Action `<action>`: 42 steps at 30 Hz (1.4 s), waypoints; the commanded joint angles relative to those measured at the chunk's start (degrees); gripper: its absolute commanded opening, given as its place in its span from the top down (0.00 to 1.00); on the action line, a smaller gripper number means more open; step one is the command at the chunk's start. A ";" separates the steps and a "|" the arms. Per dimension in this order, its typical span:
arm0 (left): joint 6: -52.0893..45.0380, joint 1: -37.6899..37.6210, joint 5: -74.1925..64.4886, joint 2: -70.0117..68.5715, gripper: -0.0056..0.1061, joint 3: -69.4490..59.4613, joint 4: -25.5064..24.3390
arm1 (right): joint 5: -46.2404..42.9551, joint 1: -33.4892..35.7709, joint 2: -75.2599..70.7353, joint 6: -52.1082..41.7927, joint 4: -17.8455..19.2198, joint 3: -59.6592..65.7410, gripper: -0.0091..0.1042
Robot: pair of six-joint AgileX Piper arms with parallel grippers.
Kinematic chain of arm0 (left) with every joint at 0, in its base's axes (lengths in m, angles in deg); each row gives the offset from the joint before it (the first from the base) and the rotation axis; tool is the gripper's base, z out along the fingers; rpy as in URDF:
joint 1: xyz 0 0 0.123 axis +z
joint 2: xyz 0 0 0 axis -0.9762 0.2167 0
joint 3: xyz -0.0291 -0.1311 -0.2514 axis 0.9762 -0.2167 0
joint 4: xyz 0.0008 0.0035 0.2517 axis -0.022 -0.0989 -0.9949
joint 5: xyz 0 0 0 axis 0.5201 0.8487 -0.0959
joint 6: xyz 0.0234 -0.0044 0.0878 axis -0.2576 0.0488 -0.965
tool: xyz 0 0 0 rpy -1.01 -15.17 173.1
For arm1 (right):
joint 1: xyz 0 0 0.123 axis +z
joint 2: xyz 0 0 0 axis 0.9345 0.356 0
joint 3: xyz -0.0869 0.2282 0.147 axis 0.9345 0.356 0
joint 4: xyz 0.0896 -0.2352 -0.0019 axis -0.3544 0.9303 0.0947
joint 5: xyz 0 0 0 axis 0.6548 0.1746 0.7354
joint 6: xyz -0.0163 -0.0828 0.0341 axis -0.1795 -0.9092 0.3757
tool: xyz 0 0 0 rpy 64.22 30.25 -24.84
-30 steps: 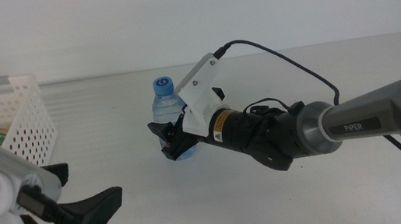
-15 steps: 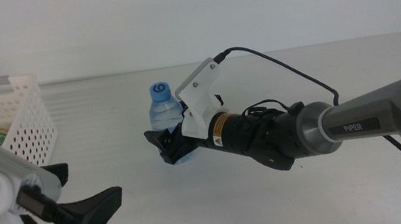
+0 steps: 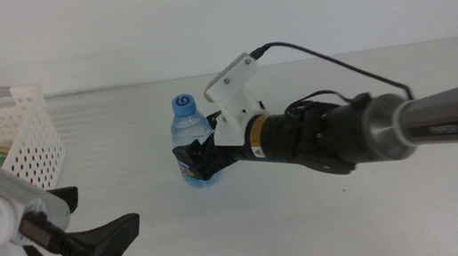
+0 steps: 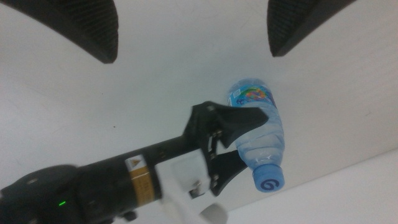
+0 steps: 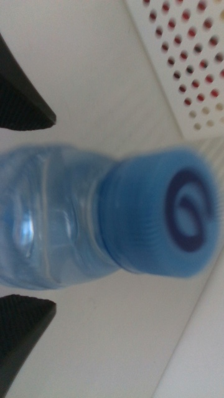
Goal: Use arms to grab the bottles and put them into the dustbin to the left of the table.
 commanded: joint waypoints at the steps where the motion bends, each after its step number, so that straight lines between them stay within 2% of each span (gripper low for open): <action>1: 0.36 -0.14 4.23 -0.13 0.29 1.54 0.20 | -3.30 -0.06 -6.73 2.28 1.93 1.55 0.08; 15: 0.36 -0.14 4.23 -0.13 0.29 1.54 0.20 | -4.94 -0.06 -33.61 3.48 2.49 24.69 0.08; 23: 0.36 -0.14 4.23 -0.13 0.29 1.54 0.20 | 2.55 -0.06 -44.36 4.15 2.49 31.58 0.10; 26: 0.36 -0.14 4.23 -0.13 0.29 1.54 0.20 | 1.62 -0.06 -46.18 4.15 1.40 33.85 0.12; 30: 0.36 -0.14 4.23 -0.13 0.29 1.54 0.20 | 1.47 0.85 -50.78 1.27 -4.97 37.76 0.16; 33: 0.36 -0.14 4.23 -0.18 0.29 1.54 0.20 | 3.37 2.85 -54.93 -8.27 -13.93 40.63 0.17; 37: 0.36 -0.14 4.23 -0.18 0.29 1.54 0.20 | 11.17 5.24 -59.59 -24.60 -26.54 41.76 0.17; 39: 0.36 -0.14 4.23 -0.18 0.29 1.54 0.20 | 13.21 5.30 -61.20 -29.70 -29.47 41.76 0.17; 42: 0.36 -0.14 4.23 -0.18 0.29 1.54 0.20 | 14.87 5.30 -63.45 -31.19 -29.89 41.76 0.17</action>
